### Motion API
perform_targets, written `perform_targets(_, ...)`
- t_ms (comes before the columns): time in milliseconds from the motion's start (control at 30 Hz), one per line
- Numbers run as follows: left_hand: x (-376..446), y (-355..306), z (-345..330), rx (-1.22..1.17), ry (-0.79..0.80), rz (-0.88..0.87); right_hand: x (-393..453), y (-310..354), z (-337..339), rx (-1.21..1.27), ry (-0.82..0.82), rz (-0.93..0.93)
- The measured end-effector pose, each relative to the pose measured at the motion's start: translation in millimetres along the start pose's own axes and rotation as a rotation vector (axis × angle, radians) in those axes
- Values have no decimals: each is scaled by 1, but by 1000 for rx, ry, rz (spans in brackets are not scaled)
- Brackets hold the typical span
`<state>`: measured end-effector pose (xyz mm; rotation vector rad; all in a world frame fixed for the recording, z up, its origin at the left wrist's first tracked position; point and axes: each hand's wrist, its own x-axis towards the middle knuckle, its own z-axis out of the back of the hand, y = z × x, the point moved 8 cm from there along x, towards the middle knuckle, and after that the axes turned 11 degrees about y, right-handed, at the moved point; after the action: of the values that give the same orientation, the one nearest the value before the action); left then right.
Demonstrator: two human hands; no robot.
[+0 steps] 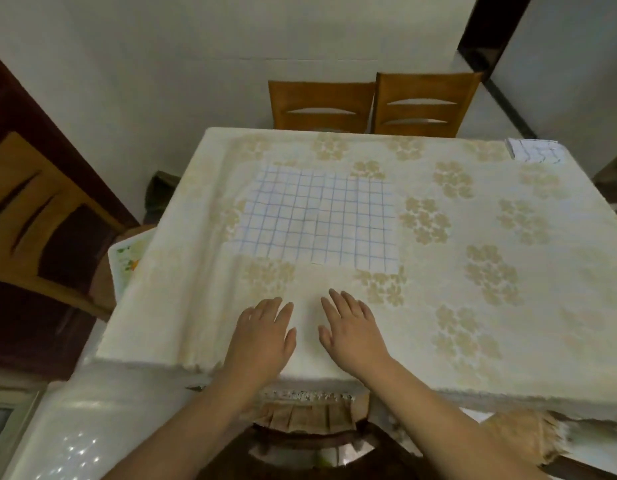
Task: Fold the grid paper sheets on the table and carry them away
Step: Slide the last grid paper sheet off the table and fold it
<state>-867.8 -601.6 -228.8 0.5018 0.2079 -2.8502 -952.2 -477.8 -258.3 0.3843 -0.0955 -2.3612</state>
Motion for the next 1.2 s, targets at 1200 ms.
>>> perform_targets(1200,49,58,-61,47,105,-102,103,1,-75,-64,140,-10)
